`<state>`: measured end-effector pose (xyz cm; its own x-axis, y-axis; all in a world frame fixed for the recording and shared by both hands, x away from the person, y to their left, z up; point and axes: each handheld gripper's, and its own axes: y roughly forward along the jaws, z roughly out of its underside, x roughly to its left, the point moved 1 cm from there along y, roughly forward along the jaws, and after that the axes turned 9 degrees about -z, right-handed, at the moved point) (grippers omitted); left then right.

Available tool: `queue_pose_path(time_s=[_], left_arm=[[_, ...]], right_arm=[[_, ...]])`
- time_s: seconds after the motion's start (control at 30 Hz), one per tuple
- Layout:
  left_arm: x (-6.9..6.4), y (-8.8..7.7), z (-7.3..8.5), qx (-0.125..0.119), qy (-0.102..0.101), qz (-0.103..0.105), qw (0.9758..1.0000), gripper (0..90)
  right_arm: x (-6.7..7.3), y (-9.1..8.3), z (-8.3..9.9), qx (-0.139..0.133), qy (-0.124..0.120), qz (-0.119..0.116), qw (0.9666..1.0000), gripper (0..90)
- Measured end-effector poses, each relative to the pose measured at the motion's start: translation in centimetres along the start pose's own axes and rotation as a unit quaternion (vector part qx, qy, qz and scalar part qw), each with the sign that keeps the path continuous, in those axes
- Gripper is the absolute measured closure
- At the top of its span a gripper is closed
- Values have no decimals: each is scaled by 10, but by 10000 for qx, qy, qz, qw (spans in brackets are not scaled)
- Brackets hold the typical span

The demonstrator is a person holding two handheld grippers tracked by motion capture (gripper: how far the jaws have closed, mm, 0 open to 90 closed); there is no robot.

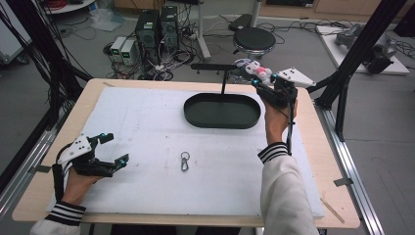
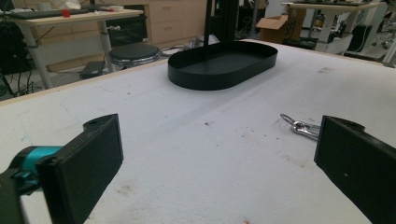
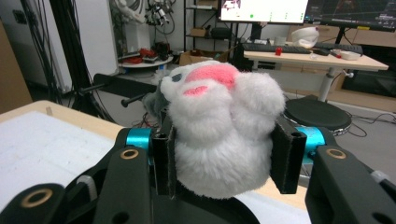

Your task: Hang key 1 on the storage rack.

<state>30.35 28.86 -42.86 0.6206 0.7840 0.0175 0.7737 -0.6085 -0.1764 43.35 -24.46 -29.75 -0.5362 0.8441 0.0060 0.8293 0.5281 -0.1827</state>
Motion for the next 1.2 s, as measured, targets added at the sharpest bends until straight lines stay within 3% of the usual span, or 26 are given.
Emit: queue_pose_path(time_s=[0.47, 0.7, 1.07, 1.2], left_arm=[[0, -1, 0, -26, -14, -24, 10000, 17], [-1, -2, 1, -86, 17, -88, 9999, 17], [1, -9, 16, -189, -23, -302, 9994, 17], [0, -8, 18, -167, 55, -316, 9993, 17]], right_arm=[[3, -11, 13, 232, -218, 10, 9995, 530], [4, -12, 17, 315, -204, -9, 9993, 530], [7, -8, 36, 454, -182, -21, 9988, 530], [7, -4, 40, 471, -138, -21, 9988, 530]])
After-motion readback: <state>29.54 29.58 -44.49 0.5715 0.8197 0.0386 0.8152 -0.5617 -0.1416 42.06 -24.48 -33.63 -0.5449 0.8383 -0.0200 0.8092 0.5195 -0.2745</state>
